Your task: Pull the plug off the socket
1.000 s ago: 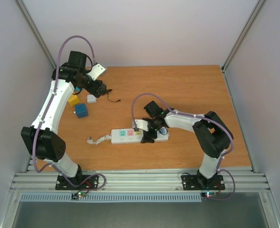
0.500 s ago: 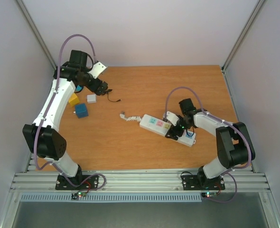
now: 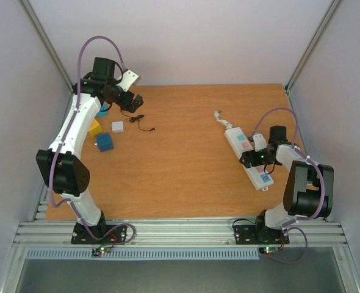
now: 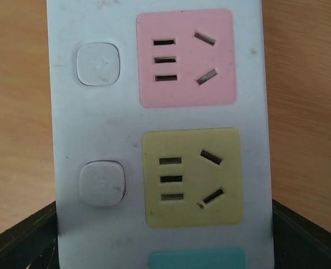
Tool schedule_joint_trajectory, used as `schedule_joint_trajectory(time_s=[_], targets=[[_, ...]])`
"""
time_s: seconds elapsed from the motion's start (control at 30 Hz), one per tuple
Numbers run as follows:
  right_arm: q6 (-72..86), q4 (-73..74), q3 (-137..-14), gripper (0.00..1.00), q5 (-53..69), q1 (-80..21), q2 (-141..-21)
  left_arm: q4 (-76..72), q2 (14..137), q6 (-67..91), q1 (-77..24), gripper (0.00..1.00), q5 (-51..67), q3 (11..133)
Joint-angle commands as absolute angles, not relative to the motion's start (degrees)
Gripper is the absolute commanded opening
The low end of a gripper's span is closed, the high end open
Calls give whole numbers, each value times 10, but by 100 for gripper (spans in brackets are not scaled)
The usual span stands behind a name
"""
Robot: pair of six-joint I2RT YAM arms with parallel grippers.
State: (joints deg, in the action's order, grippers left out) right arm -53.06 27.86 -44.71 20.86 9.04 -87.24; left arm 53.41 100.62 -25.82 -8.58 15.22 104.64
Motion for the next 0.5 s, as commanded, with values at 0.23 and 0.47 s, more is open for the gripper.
schedule_joint_trajectory(time_s=[0.23, 0.47], targets=[[-404, 224, -469, 70, 169, 235, -894, 495, 1030, -219, -82, 100, 171, 1073], [-449, 224, -500, 72, 165, 284, -921, 491, 1038, -215, -82, 100, 163, 1073]])
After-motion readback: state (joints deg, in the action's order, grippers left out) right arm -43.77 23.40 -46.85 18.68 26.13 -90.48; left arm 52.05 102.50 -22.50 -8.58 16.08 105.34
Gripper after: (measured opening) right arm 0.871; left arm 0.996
